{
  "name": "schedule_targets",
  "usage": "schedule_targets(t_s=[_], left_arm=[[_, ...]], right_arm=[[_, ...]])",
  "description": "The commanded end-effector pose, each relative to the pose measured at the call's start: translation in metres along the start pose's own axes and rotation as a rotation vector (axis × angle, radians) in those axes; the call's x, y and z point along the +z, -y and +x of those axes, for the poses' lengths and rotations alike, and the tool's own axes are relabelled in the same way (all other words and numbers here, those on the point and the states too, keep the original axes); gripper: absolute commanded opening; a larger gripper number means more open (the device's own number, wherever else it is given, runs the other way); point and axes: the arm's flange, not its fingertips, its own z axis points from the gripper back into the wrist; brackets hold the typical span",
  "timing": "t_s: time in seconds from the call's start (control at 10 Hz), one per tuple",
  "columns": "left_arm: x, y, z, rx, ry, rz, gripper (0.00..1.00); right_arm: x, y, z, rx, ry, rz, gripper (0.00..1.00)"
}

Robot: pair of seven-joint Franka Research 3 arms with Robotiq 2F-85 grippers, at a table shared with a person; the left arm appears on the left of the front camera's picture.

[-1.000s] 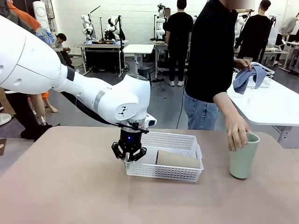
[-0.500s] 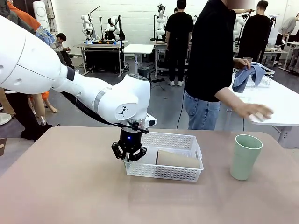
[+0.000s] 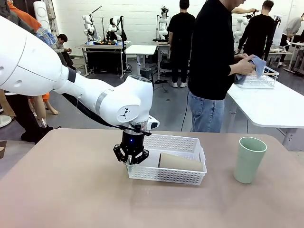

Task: Clean and organize the cups into the basket.
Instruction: Pick up the Reusable plastic cup from the right side of the table and stack it inside the Organizing basket in the center of the table.

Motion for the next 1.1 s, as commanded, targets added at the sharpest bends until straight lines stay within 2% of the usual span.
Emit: schedule_targets(t_s=[0.0,0.9,1.0], left_arm=[[-0.006,0.002,-0.003,-0.009,-0.008,0.009,0.0],[-0.006,0.002,-0.003,-0.009,-0.008,0.009,0.0],[-0.006,0.002,-0.003,-0.009,-0.008,0.009,0.0]], right_arm=[[-0.004,-0.002,-0.001,-0.007,-0.002,-0.014,1.0],[0.0,0.0,0.0,0.0,0.0,0.001,1.0],[-0.019,0.01,-0.006,0.047,-0.039,0.034,1.0]])
